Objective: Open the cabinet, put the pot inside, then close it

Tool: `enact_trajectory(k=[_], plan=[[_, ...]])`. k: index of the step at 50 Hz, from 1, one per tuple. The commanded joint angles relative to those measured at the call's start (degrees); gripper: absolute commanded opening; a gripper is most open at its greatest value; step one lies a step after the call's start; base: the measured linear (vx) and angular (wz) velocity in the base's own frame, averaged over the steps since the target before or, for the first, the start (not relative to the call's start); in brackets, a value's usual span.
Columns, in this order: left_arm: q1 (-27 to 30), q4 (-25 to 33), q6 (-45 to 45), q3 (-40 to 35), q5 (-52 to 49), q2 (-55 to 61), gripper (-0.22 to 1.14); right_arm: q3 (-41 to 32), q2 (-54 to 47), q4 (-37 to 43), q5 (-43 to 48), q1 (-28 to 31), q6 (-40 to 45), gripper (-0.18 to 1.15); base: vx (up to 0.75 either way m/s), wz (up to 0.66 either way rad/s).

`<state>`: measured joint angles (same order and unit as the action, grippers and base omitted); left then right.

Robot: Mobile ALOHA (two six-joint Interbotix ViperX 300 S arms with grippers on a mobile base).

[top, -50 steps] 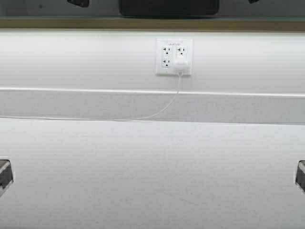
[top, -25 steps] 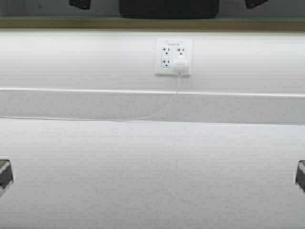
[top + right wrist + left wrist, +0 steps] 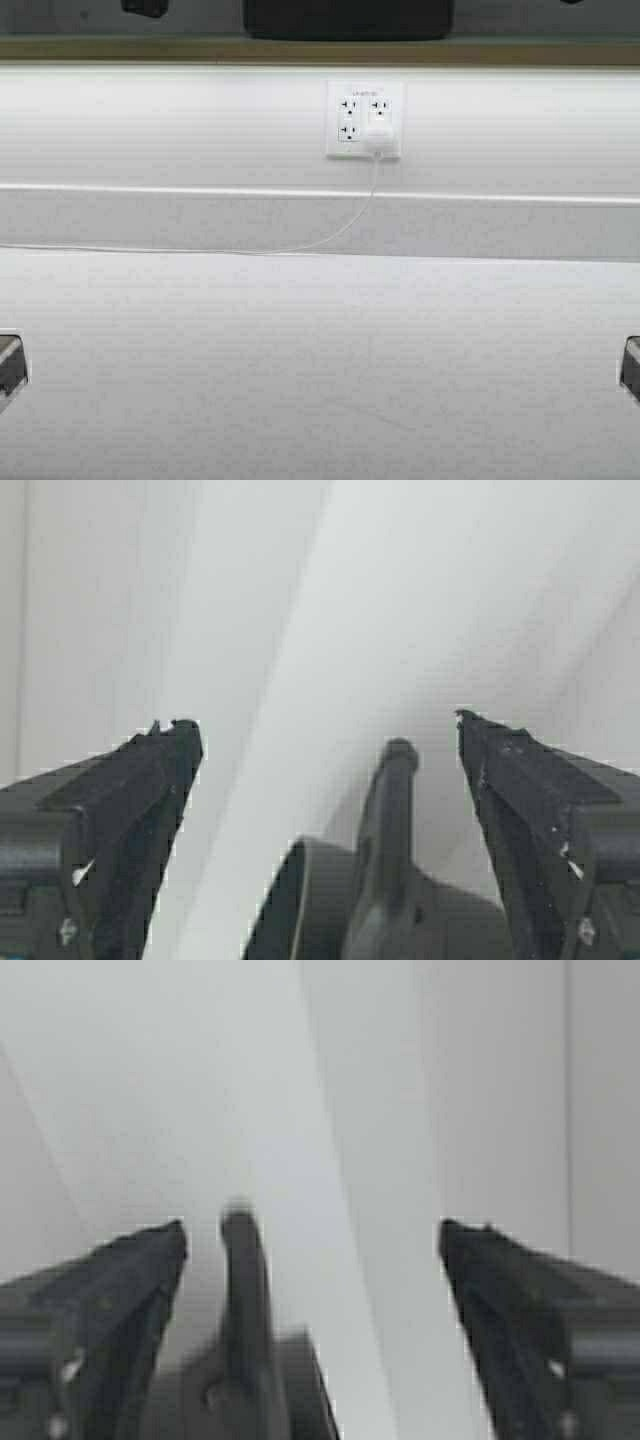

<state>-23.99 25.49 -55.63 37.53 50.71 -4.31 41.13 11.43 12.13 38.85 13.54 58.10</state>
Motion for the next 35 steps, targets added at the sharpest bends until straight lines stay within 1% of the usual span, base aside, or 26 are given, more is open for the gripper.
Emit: enact_trajectory(k=[1, 4, 5, 7, 10, 12, 13, 14, 15, 16, 17, 18, 20, 22, 23, 25, 31, 35], plan=[[-0.1, -4.6, 1.0, 2.4, 0.1, -4.4, 0.97, 1.3, 4.0, -6.6, -1.1, -0.6, -1.4, 1.0, 0.0, 0.0], [-0.1, -8.3, 2.8, 3.9, -2.0, -6.0, 0.82, 1.8, 5.1, -10.4, -4.4, -0.6, -3.5, 0.9, 0.0, 0.0], [-0.1, -9.1, 3.8, 4.3, -3.3, -6.6, 0.75, 1.8, 5.4, -11.6, -5.8, -0.6, -4.5, 0.85, -0.01, -0.01], [-0.1, -10.4, 6.4, 5.1, -6.2, -7.8, 0.55, 1.8, 6.2, -14.0, -9.5, -0.6, -6.7, 0.71, -0.01, -0.01], [-0.1, -10.9, 12.0, 6.2, -11.8, -9.6, 0.16, 1.8, 7.3, -17.8, -15.0, -0.5, -11.2, 0.41, -0.01, -0.01], [-0.1, -11.0, 16.7, 6.9, -15.4, -10.8, -0.06, 1.8, 8.2, -20.0, -18.5, 0.0, -14.8, 0.19, -0.01, -0.02], [-0.1, -10.8, 19.1, 7.1, -17.1, -11.5, -0.14, 2.1, 8.9, -21.2, -20.3, 0.3, -15.6, 0.09, -0.02, -0.02], [-0.1, -10.8, 21.4, 7.4, -18.9, -12.1, -0.17, 2.2, 9.4, -22.4, -21.7, 0.4, -16.5, 0.0, -0.02, -0.02], [-0.1, -10.8, 24.1, 7.6, -20.6, -12.7, -0.16, 2.3, 9.9, -23.3, -23.3, 0.8, -17.7, -0.07, -0.02, -0.01], [-0.1, -10.6, 26.5, 7.9, -22.3, -13.4, -0.13, 2.4, 10.4, -24.3, -24.9, 1.1, -19.0, -0.1, -0.03, -0.02], [-0.1, -10.5, 28.9, 8.1, -24.2, -14.2, -0.08, 2.6, 10.8, -25.0, -26.2, 1.2, -20.4, -0.11, -0.03, -0.02], [-0.1, -10.3, 31.4, 8.3, -26.1, -14.9, -0.03, 2.7, 11.2, -25.5, -27.3, 1.5, -21.9, -0.09, -0.03, -0.02], [-0.1, -9.7, 35.7, 8.6, -29.2, -16.5, 0.06, 3.1, 12.1, -25.8, -29.4, 1.8, -24.4, -0.01, -0.04, -0.02], [-0.1, -9.1, 39.2, 9.1, -31.8, -17.9, 0.11, 3.6, 12.9, -25.8, -30.9, 2.1, -26.6, 0.07, -0.05, -0.04], [-0.1, -8.8, 40.8, 9.3, -33.0, -18.5, 0.11, 3.9, 13.3, -25.8, -31.4, 2.3, -27.7, 0.11, -0.06, -0.05], [-0.1, -8.3, 44.1, 10.5, -34.9, -20.4, 0.08, 4.6, 14.0, -25.8, -32.3, 2.9, -29.2, 0.13, -0.07, -0.06], [-0.1, -7.9, 46.8, 14.1, -36.6, -24.3, 0.05, 7.0, 14.8, -25.7, -33.8, 5.2, -31.0, 0.07, -0.1, -0.09], [-0.1, -8.4, 47.3, 16.9, -36.8, -25.8, 0.05, 8.3, 14.2, -25.8, -33.4, 6.4, -31.1, 0.07, -0.14, -0.11]])
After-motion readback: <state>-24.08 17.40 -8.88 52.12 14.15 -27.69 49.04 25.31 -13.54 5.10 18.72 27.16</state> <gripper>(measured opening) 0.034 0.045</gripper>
